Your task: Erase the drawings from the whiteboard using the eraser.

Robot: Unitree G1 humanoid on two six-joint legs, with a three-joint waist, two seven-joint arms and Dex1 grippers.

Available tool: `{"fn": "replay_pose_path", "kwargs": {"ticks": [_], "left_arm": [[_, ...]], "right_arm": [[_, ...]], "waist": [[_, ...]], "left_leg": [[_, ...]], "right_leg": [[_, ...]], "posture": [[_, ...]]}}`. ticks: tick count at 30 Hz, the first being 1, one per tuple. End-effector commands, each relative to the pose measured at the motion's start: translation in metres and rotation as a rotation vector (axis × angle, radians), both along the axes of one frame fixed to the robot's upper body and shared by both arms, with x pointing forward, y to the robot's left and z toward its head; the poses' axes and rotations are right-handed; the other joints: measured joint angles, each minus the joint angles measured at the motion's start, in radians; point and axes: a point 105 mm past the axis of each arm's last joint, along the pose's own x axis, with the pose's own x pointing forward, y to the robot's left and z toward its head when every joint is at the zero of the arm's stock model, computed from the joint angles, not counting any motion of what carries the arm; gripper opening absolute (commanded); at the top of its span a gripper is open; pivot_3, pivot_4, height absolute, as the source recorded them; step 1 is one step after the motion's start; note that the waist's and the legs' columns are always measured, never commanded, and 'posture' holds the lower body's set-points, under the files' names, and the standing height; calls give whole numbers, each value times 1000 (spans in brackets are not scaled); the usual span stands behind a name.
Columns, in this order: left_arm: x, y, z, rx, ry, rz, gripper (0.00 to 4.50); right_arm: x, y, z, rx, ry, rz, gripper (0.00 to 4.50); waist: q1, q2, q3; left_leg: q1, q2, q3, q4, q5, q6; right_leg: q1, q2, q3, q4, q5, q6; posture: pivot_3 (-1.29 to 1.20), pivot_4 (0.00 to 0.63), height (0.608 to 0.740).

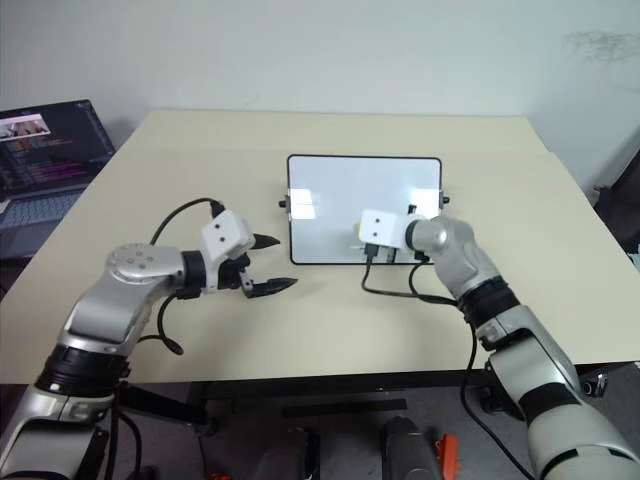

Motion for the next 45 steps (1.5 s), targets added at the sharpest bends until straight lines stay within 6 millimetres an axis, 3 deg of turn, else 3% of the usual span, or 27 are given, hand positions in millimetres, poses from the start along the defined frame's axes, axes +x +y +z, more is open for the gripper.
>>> {"fn": "replay_pose_path", "kwargs": {"ticks": [1, 4, 10, 15, 22, 29, 35, 40, 45], "left_arm": [[1, -4, 14, -5, -48, -21, 4500], [1, -4, 14, -4, -47, -23, 4500], [1, -4, 14, -3, -48, -24, 4500], [1, -4, 14, -2, -46, -23, 4500], [2, -5, 14, -3, -47, -26, 4500], [3, -5, 15, -3, -51, -28, 4500], [4, -6, 16, -2, -53, -30, 4500], [3, -6, 15, -2, -51, -33, 4500], [3, -6, 15, -2, -48, -34, 4500]], "right_arm": [[8, -12, 15, 7, -54, -54, 1102], [5, -9, 11, 2, -36, -35, 1102], [-26, -1, -34, -81, 121, 88, 1101], [-45, -3, -53, -147, 205, 134, 1101], [-32, -2, -38, -125, 148, 88, 1101], [-7, -1, -2, -78, 28, 19, 1101], [-3, 1, 7, -75, 5, 20, 1101], [-11, 6, -5, -81, 46, 53, 1101], [-35, 5, -38, -170, 185, 129, 1101]], "waist": [[0, 0, 0], [0, 0, 0], [1, 0, 0], [1, 0, 0], [1, 0, 0], [-1, 0, 0], [-1, 0, 0], [-1, 0, 0], [0, 0, 0]], "left_leg": [[0, 0, 0, 0, 0, 0], [0, 0, 0, 0, 0, 0], [0, 0, 0, -1, 0, 0], [0, 0, 0, -1, 0, 0], [0, 0, 0, -1, 0, 0], [0, 0, 0, -1, 0, 0], [0, 0, 0, -1, 0, 0], [0, 0, 0, -1, 0, 0], [0, 0, 0, -1, 0, 0]], "right_leg": [[0, 0, 0, 0, 0, 0], [0, 0, 0, 0, 0, 0], [0, 0, 0, 0, 0, 0], [0, 0, 0, -1, 0, 0], [0, 0, 0, -1, 0, 0], [-1, 0, 0, -1, 0, 0], [-1, 0, 0, -2, 0, 0], [-1, 0, 0, -1, 0, 0], [-1, 0, 0, -1, 0, 0]], "posture": [[0, 150, 740], [0, 150, 740], [0, 150, 740], [0, 150, 740], [0, 150, 740], [0, 150, 740], [0, 150, 740], [0, 150, 740], [0, 150, 740]]}}
